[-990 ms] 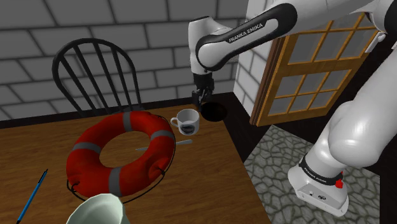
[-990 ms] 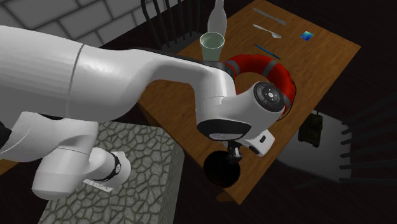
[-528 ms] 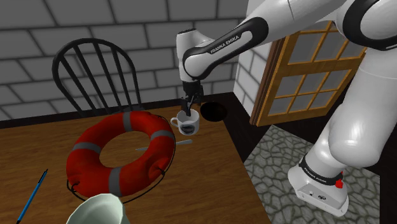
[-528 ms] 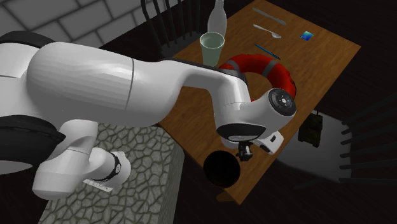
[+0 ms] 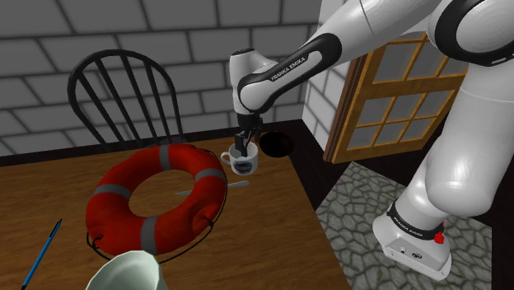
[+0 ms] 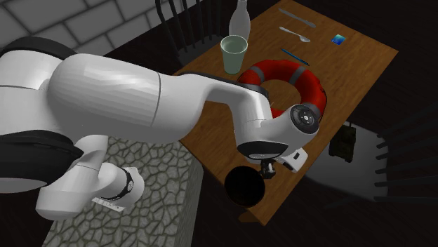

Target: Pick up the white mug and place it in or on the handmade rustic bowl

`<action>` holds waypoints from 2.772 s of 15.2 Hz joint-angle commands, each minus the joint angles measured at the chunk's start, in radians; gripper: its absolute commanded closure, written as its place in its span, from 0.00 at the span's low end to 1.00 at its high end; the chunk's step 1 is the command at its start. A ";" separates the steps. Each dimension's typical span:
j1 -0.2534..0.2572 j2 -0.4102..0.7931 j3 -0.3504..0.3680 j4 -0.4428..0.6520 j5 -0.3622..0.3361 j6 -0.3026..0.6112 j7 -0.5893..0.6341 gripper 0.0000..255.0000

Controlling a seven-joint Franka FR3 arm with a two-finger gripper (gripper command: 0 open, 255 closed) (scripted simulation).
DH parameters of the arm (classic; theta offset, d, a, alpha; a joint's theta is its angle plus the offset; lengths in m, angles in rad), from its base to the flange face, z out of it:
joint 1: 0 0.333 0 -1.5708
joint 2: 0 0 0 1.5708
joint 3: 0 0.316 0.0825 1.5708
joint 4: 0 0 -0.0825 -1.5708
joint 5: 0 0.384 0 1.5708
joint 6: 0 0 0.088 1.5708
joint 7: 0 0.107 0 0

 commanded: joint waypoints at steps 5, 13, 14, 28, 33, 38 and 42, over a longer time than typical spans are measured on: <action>0.000 0.001 0.000 -0.001 0.000 0.000 0.000 1.00; 0.000 0.000 0.000 -0.002 0.000 0.001 0.000 1.00; 0.000 0.001 0.000 -0.001 0.000 0.001 0.000 1.00; -0.005 -0.086 0.001 0.087 0.014 -0.174 -0.004 1.00; -0.006 -0.108 0.001 0.129 0.017 -0.237 -0.004 1.00; -0.018 -0.141 -0.009 0.147 0.021 -0.288 -0.026 1.00; -0.065 -0.207 -0.054 0.079 0.024 -0.291 -0.118 1.00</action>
